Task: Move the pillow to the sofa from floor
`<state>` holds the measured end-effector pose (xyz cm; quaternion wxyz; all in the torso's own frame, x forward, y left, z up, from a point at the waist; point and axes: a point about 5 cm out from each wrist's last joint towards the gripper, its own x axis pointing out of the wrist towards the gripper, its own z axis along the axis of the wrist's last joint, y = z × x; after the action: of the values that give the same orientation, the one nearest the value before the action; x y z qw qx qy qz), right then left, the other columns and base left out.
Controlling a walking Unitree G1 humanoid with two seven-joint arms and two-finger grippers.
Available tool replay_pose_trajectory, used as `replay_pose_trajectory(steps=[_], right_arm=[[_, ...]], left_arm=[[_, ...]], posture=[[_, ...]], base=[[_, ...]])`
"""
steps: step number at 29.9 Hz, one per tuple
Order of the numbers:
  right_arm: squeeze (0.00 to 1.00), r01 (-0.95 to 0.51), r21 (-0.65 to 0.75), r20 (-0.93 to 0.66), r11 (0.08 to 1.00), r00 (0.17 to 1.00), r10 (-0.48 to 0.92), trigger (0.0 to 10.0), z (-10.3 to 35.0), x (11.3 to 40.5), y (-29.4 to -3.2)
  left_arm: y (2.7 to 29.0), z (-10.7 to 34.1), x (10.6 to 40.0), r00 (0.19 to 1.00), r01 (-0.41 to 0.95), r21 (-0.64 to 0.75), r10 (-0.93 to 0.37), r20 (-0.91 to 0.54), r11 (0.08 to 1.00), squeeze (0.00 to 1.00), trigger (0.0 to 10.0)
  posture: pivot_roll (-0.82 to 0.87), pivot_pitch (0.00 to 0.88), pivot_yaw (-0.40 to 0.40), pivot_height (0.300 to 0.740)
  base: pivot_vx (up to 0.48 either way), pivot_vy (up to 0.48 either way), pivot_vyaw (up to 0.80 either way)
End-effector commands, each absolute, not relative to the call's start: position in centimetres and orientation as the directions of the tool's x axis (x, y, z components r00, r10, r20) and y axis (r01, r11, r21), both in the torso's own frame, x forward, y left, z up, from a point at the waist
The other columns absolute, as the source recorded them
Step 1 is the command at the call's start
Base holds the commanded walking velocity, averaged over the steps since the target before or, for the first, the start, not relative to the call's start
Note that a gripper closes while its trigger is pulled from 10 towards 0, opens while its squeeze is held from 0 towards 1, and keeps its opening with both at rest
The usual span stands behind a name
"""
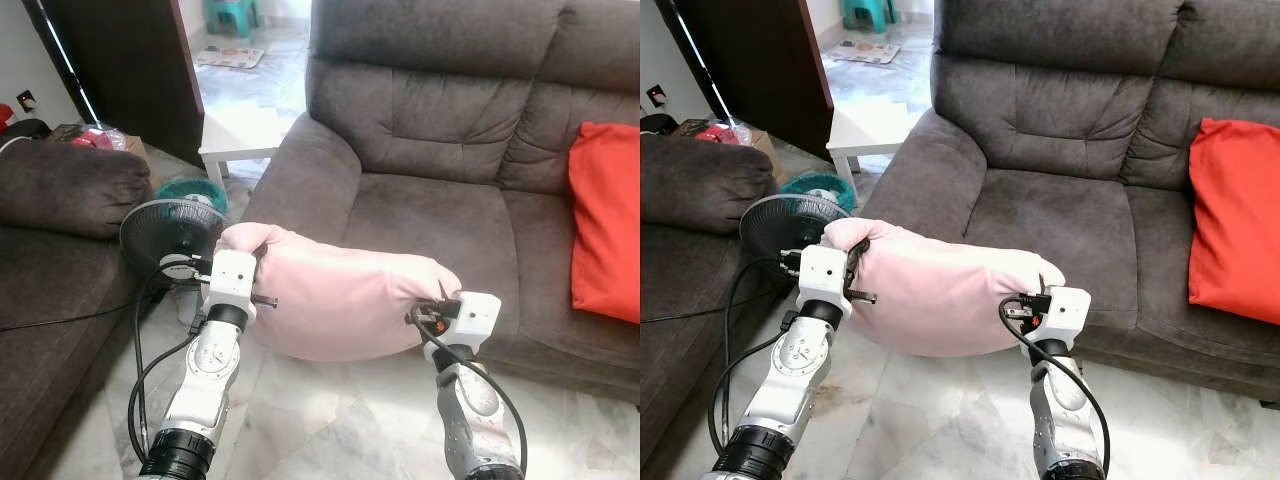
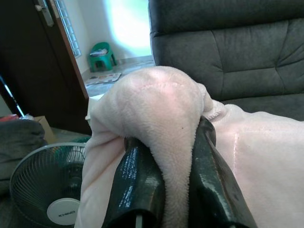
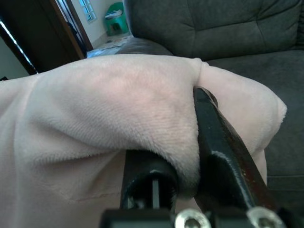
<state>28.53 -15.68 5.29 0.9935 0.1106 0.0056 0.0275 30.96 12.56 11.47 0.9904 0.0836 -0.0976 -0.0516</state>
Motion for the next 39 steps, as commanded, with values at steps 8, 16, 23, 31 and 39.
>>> replay_pose_trajectory(steps=[8,16,23,31,39], right_arm=[[0.0,-0.075,0.206,0.053,0.976,0.996,0.066,10.0,7.1,29.6,-15.5],[0.0,-0.069,0.189,0.06,0.98,0.997,0.058,10.0,7.6,30.2,-16.2],[0.0,-0.079,0.181,0.055,0.98,0.996,0.07,10.0,7.8,30.4,-16.2],[0.0,-0.088,0.168,0.059,0.982,0.995,0.079,10.0,8.1,30.9,-15.9],[0.0,-0.079,0.162,0.062,0.984,0.996,0.069,10.0,8.3,31.0,-16.3]], left_arm=[[11.8,11.8,30.9,0.968,0.121,0.157,-0.152,0.201,0.98,0.0,10.0],[11.7,12.4,31.3,0.965,0.127,0.162,-0.16,0.21,0.979,0.0,10.0],[11.6,12.4,31.3,0.962,0.144,0.16,-0.176,0.207,0.976,0.0,10.0],[11.6,12.6,31.3,0.961,0.143,0.158,-0.175,0.214,0.977,0.0,10.0],[12.1,12.8,31.4,0.966,0.12,0.148,-0.15,0.213,0.982,0.0,10.0]], posture=[[0.11,0.0,-0.019,0.74],[0.12,0.0,-0.024,0.74],[0.13,0.016,-0.031,0.74],[0.14,0.042,-0.034,0.74],[0.14,0.053,-0.034,0.74]], base=[[0.0,0.0,-0.16],[0.0,0.0,-0.77],[0.0,0.0,-0.74],[0.0,0.0,0.0],[0.0,0.0,0.0]])
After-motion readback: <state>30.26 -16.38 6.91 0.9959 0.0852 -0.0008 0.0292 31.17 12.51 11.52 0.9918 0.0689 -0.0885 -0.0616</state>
